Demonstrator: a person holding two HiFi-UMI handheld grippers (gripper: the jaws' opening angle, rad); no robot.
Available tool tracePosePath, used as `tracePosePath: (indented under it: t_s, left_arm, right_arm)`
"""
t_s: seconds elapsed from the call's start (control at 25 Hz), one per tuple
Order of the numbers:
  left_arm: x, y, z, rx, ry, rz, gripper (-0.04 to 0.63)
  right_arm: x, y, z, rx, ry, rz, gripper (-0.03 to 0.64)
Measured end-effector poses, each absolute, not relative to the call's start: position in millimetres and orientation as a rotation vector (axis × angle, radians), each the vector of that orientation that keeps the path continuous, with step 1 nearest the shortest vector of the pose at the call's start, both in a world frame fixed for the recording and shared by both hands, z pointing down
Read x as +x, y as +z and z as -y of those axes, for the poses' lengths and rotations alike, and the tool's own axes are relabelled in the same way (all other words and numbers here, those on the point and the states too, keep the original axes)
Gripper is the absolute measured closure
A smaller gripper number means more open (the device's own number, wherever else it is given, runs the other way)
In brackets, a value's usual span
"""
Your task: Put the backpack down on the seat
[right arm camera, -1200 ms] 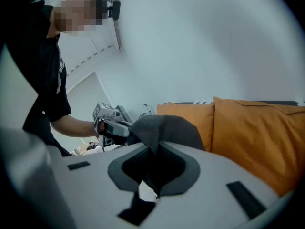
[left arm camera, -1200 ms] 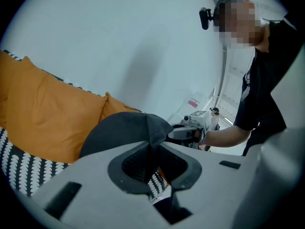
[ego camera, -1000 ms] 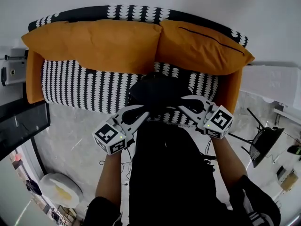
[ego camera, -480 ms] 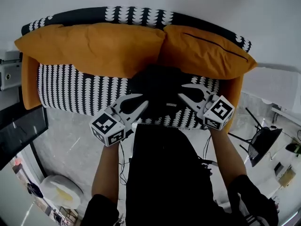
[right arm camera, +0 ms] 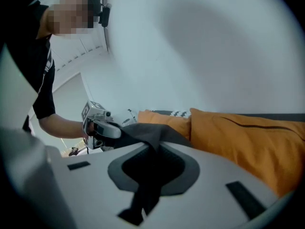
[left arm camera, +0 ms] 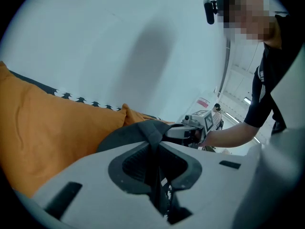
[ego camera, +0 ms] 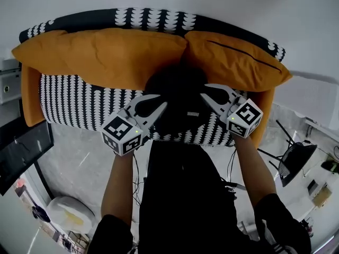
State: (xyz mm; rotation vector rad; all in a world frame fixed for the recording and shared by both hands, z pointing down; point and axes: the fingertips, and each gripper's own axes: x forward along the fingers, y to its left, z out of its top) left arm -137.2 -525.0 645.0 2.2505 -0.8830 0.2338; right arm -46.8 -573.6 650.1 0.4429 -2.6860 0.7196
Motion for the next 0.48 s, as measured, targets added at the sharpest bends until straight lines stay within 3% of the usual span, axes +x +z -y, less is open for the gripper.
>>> tracePosePath:
  t_s: [0.48]
  left_arm:
    - [-141.8, 656.8, 560.0, 2.259, 0.324, 0.903, 0.546]
  right_arm:
    - [-51.1, 666.3, 609.0, 0.44, 0.704, 2.682, 0.574]
